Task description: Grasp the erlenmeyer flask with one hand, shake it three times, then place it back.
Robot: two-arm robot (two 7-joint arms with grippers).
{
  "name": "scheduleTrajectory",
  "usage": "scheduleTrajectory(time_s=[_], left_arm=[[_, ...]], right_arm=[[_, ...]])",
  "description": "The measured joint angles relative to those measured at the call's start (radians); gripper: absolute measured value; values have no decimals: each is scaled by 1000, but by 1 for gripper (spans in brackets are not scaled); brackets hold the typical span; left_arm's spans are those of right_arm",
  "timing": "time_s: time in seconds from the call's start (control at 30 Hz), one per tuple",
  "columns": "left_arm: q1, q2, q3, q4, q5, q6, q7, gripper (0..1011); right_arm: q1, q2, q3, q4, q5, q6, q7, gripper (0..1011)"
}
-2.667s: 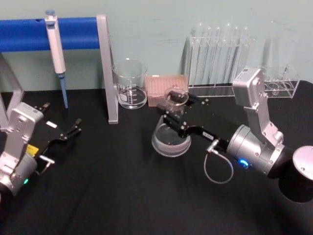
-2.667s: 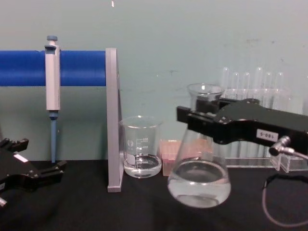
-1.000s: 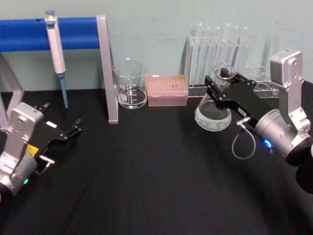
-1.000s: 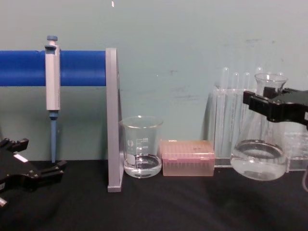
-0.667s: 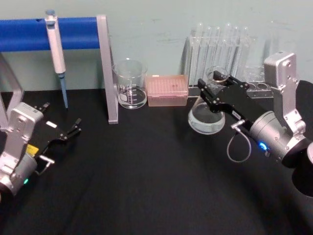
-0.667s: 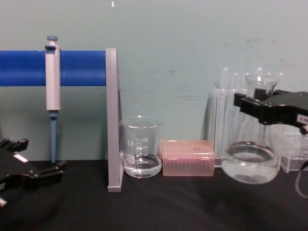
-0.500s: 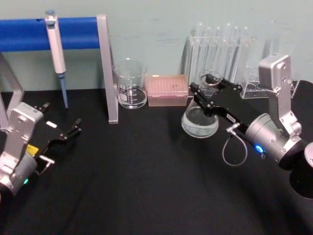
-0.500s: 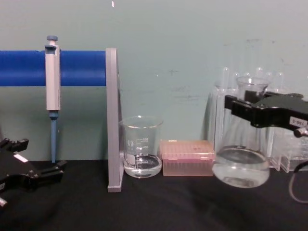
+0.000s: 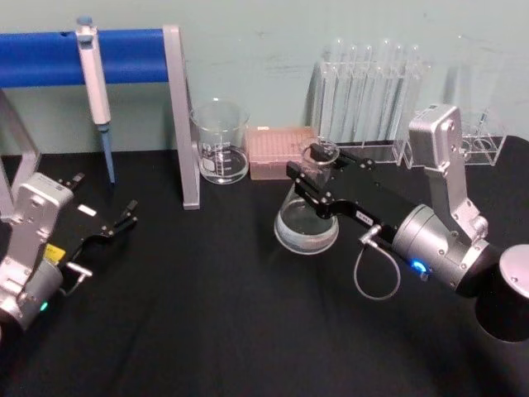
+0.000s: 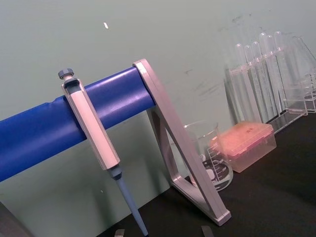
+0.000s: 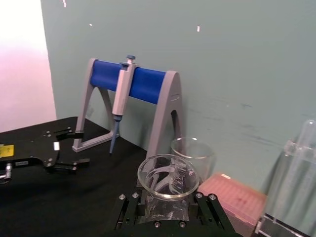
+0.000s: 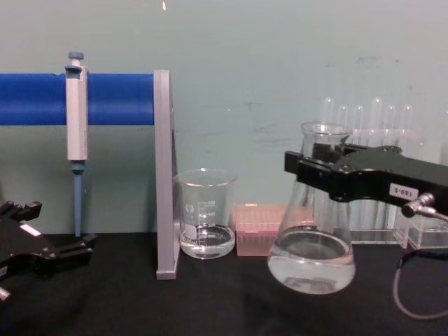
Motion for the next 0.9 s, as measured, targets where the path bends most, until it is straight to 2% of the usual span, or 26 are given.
scheduleTrajectory(time_s=[0.23, 0.4, 0.9], left_arm=[[0, 0, 0, 0, 0, 0, 0, 1001], [0, 0, 0, 0, 0, 0, 0, 1001], [0, 0, 0, 0, 0, 0, 0, 1001]], right_arm=[[11, 5, -23, 14, 8, -10, 9, 456], [20, 5, -41, 36, 14, -38, 24, 456], [40, -11, -82, 119, 19, -76, 40, 456]])
